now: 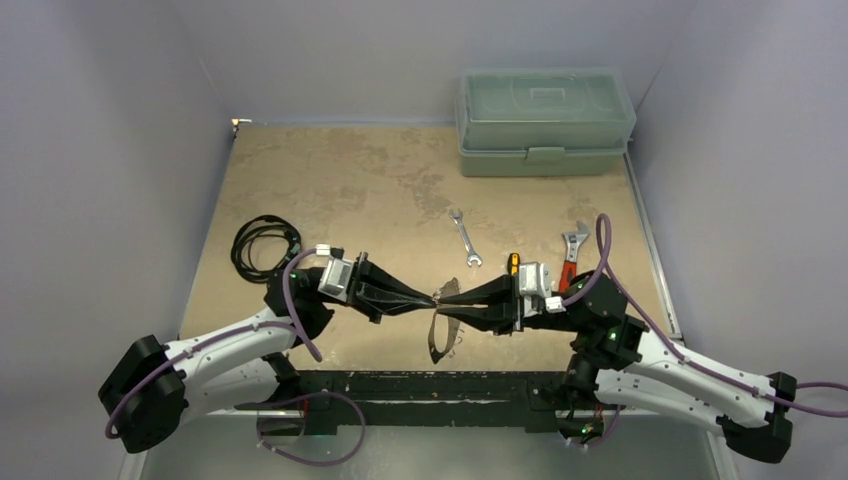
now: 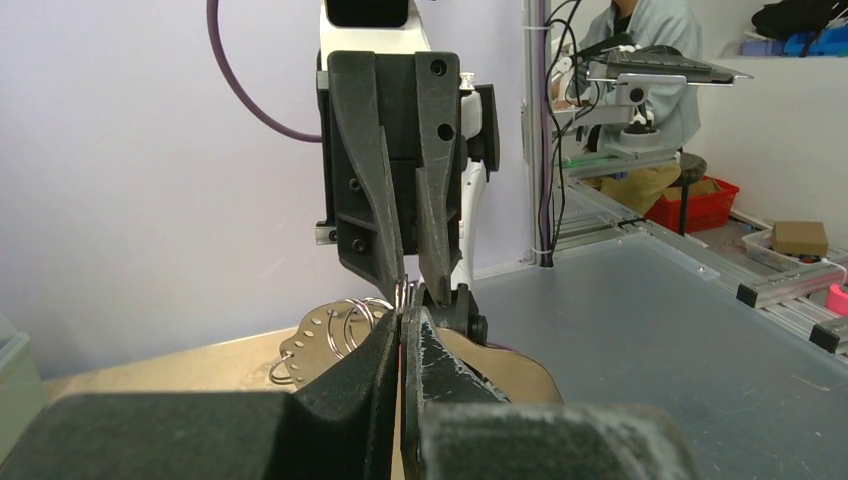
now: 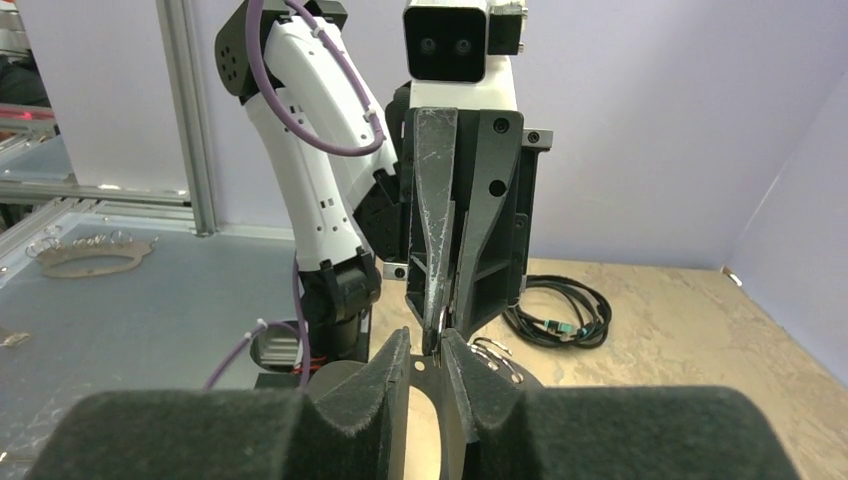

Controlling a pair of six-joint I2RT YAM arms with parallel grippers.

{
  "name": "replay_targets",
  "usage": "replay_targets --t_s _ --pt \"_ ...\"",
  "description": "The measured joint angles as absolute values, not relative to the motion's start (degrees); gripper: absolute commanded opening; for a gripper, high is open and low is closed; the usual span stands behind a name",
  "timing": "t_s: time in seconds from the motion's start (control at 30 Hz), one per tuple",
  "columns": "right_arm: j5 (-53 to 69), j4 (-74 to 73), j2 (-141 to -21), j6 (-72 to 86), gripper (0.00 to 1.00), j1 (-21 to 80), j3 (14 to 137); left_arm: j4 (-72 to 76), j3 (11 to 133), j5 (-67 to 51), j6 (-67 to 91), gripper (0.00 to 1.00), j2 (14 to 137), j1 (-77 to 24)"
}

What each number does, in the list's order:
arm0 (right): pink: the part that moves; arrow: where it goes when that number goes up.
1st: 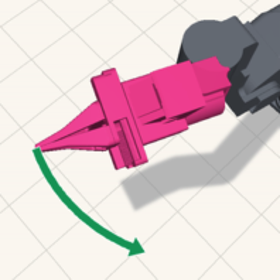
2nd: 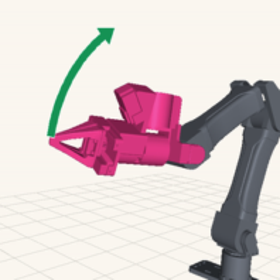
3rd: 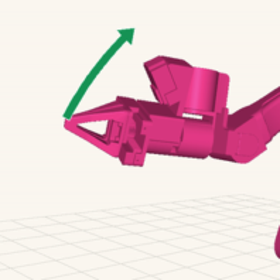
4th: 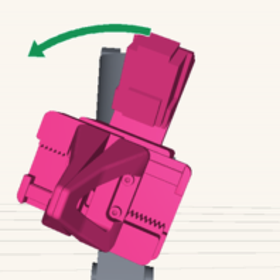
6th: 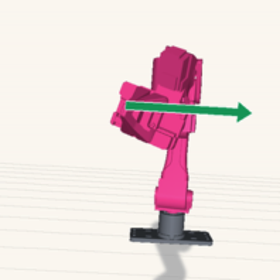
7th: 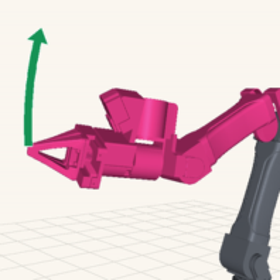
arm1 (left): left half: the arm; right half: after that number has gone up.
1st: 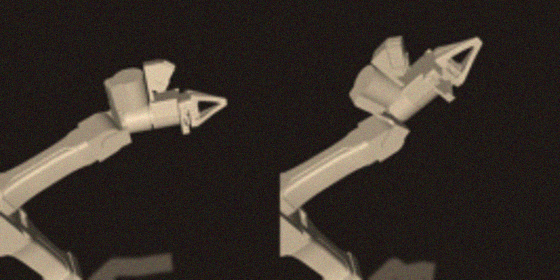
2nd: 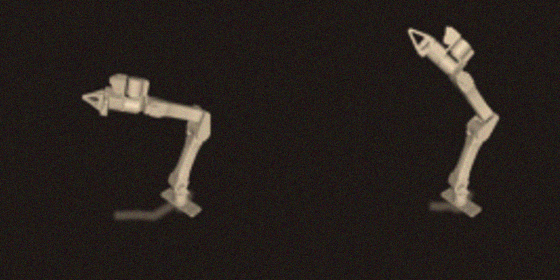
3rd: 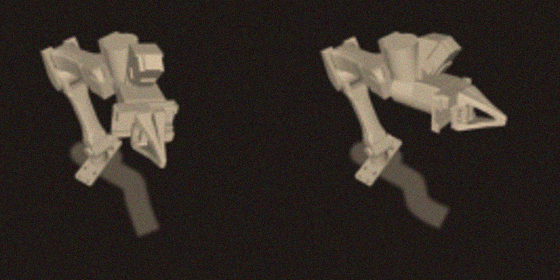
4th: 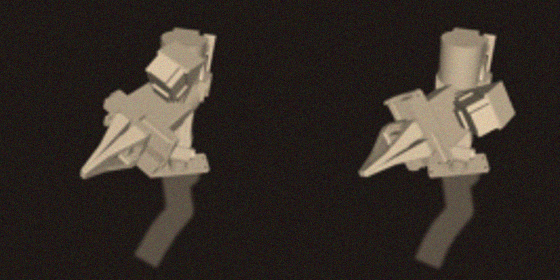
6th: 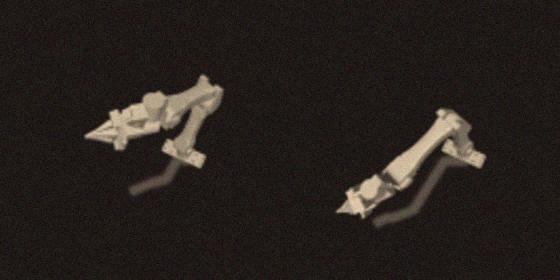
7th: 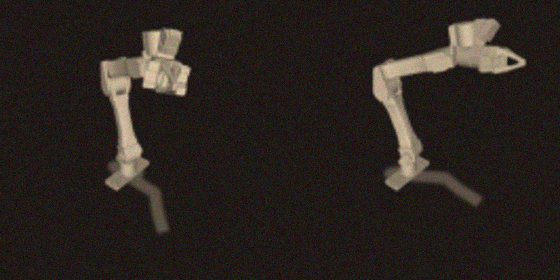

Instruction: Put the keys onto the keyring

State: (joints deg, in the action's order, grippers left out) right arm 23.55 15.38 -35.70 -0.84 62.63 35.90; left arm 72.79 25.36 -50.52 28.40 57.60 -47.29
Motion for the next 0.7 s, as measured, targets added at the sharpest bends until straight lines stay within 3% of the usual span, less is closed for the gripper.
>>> replay_targets --t_s 0.37,0.7 --pt "23.00 16.45 -36.69 -0.80 0.22 62.63 35.90 73.32 25.15 -50.59 28.60 0.00 58.08 -47.29" --pt "21.85 16.60 -36.36 -0.80 0.18 62.63 35.77 77.78 24.77 -50.57 31.07 0.00 59.88 -47.29"
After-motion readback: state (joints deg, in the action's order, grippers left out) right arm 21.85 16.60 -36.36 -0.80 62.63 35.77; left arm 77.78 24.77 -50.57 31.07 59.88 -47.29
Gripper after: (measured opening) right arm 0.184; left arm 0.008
